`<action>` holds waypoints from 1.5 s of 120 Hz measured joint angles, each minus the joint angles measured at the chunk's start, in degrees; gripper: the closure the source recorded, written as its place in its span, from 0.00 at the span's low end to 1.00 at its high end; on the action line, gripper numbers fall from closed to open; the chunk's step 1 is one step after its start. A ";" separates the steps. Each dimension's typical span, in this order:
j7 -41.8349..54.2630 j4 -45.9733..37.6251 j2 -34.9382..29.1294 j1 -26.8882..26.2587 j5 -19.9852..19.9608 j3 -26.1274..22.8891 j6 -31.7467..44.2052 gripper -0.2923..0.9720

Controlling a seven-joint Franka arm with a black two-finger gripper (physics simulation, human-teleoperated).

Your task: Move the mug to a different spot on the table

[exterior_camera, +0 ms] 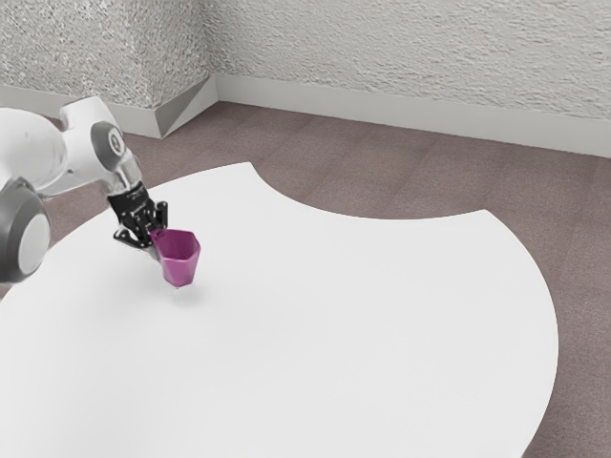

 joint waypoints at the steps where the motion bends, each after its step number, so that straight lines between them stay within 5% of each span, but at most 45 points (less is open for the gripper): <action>1: 0.02 0.00 -0.25 0.00 0.21 -0.17 -0.09 0.81; 82: 12.14 -8.85 -9.11 -4.24 9.20 -12.68 -9.59 0.82; 180: 32.62 -0.82 4.38 -1.26 4.44 -11.41 -13.40 0.81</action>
